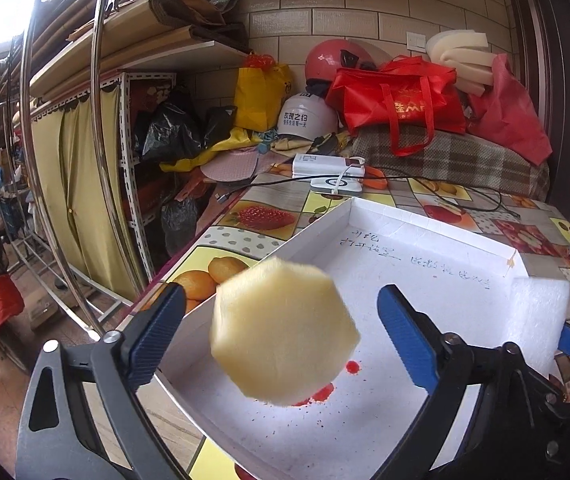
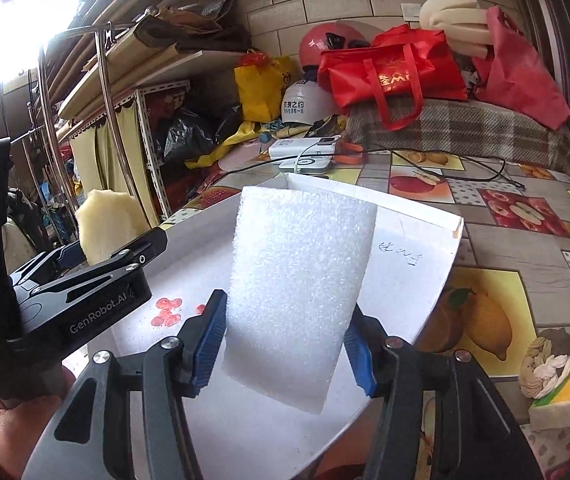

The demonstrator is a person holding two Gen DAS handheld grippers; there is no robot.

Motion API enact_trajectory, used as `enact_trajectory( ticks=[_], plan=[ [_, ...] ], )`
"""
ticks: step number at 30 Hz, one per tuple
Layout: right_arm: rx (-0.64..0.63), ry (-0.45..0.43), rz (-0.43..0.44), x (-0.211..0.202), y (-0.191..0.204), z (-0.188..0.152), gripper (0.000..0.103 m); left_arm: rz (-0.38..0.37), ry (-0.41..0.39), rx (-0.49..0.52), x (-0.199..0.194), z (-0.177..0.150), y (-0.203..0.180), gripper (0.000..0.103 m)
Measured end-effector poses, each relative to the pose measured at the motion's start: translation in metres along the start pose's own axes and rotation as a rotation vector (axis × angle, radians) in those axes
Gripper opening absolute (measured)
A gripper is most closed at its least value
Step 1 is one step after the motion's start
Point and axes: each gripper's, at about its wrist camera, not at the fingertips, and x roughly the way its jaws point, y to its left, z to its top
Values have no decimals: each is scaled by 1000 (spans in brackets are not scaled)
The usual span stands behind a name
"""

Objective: Organize soft objects
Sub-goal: 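Carry the disc and foam block into the white tray and open both grippers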

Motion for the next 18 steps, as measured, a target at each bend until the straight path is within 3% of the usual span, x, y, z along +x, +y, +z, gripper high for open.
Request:
enact_trajectory(
  ticks=[1,3,9,18],
  plan=[
    [-2,-9,-6,-2,1,0,95,4,-3,-2,-1,0,0,103],
    [-17,-28,-12,-5,4,1,103,11,-14,-4,-3,0,1,103],
    [-50,-96,-22,-19,10,0,103,26,-51,-27,-10,-2,7,103],
    [-183,-181,72,-75,23,-28,103,-7,-119,-28,-30,-7,5,103]
  ],
)
